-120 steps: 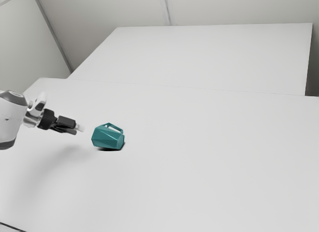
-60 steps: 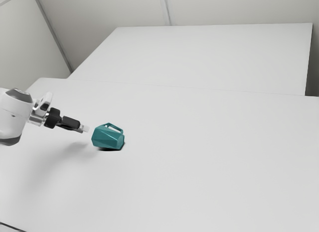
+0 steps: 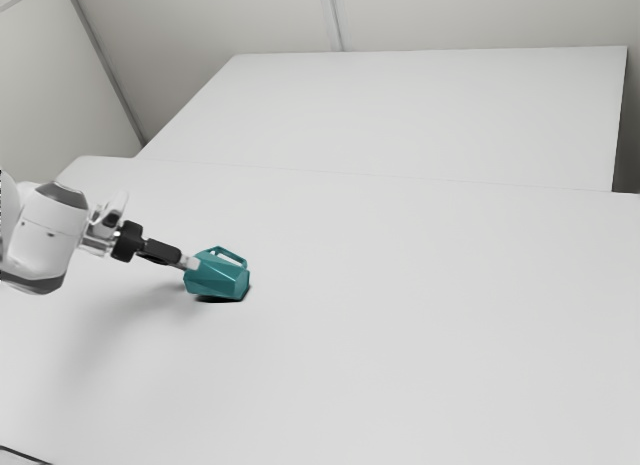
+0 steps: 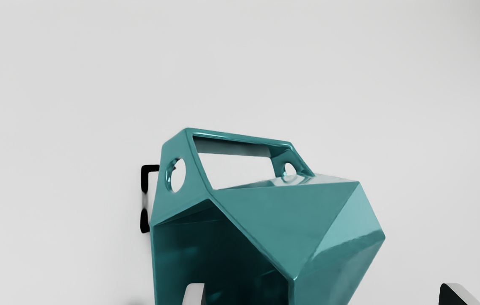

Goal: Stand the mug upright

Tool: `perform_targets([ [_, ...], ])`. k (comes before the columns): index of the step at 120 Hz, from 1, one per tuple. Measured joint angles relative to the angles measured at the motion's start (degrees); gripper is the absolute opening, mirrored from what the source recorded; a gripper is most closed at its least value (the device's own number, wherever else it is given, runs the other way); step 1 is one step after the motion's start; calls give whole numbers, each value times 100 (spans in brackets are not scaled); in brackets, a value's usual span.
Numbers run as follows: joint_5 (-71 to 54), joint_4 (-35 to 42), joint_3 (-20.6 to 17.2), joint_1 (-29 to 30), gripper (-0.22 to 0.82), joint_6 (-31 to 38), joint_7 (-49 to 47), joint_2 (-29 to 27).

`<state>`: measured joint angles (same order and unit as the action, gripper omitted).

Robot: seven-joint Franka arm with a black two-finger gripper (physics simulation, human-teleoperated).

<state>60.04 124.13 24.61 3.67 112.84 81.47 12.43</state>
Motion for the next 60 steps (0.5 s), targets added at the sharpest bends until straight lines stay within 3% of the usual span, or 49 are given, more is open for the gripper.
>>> perform_targets([
  [35,12,-27,-87,1,59,-23,-380,117],
  [60,16,-36,-88,12,40,-66,-746,120],
])
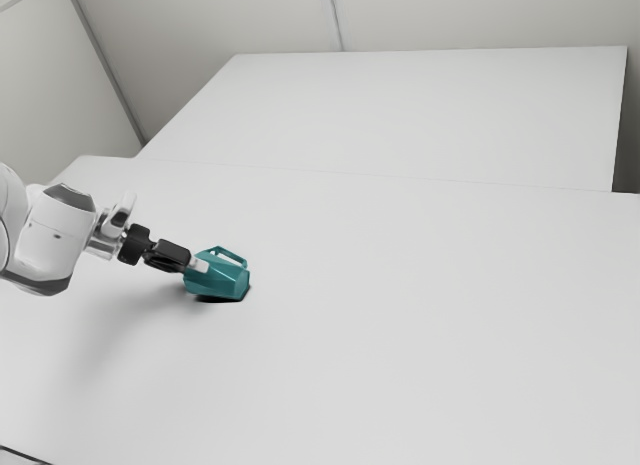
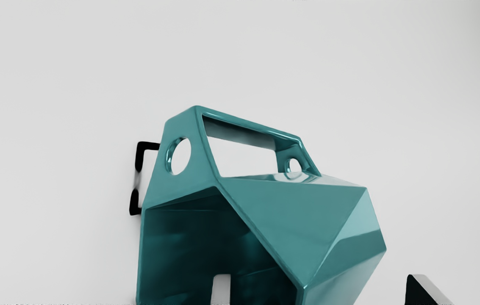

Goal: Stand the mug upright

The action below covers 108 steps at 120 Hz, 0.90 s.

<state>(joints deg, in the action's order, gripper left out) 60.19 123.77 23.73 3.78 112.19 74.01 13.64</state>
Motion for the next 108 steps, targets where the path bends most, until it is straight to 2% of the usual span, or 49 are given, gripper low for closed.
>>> perform_targets([
  [40,-58,-142,0,25,19,-225,-637,3],
  [72,-167,-141,0,34,-3,-301,-1124,45],
  [108,-541,-407,-54,20,-15,-284,-1556,36],
])
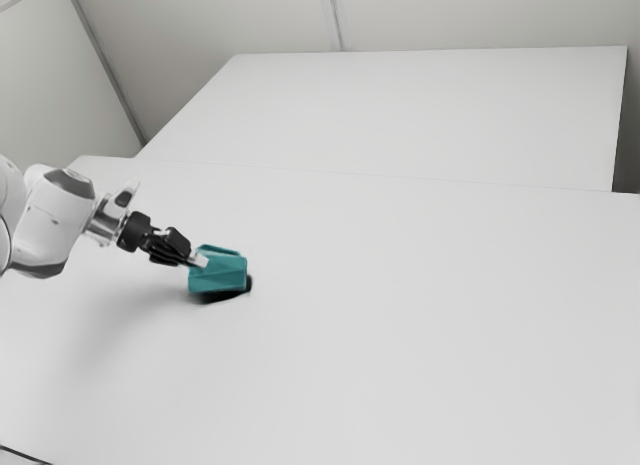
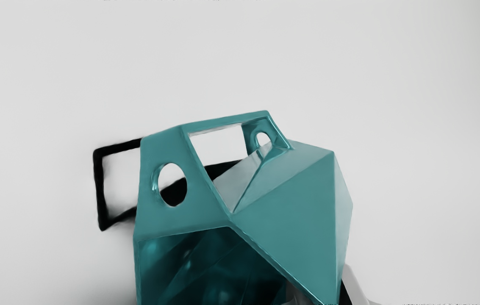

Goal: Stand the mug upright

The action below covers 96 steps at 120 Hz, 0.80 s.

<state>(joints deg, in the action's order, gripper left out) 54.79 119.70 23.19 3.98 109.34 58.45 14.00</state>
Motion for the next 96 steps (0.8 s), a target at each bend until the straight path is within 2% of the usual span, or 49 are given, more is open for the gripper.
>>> perform_targets([
  [51,-1043,-872,-195,-13,-18,-272,-665,-23],
  [96,-2993,-2094,-473,-52,-18,-1157,-1750,28],
])
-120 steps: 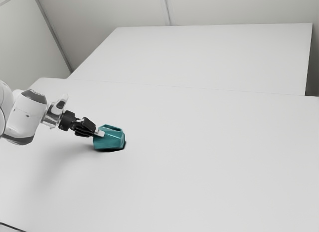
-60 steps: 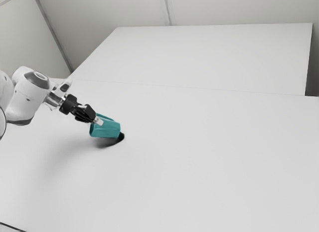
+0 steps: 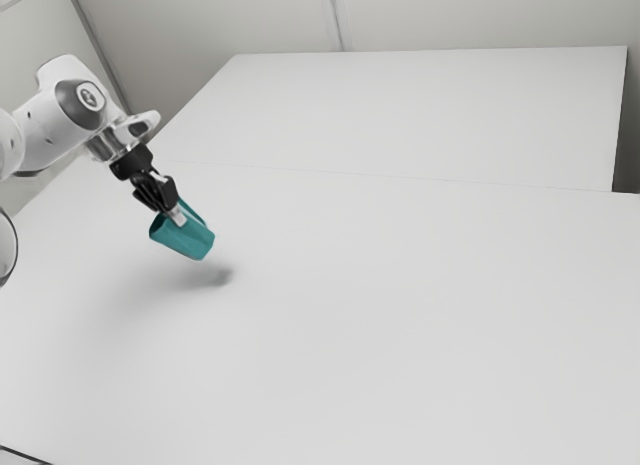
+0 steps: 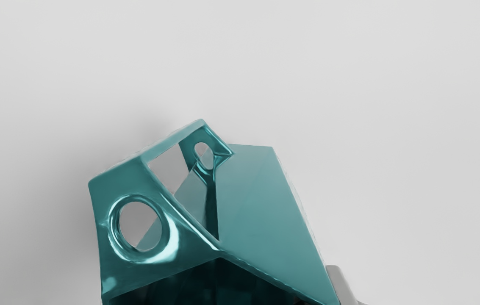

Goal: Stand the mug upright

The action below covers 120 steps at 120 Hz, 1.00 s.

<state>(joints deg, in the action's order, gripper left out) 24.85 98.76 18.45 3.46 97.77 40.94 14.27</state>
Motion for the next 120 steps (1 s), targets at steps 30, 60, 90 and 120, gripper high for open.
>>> perform_targets([
  [30,-978,-722,-69,-164,-18,-505,-726,302],
  [60,-1496,-1587,-160,-355,-18,-856,-1245,910],
  [90,-1861,-2277,-186,-525,-18,-1119,-1672,1649],
  [120,-2052,-2461,-186,-649,-18,-1244,-2001,2012],
])
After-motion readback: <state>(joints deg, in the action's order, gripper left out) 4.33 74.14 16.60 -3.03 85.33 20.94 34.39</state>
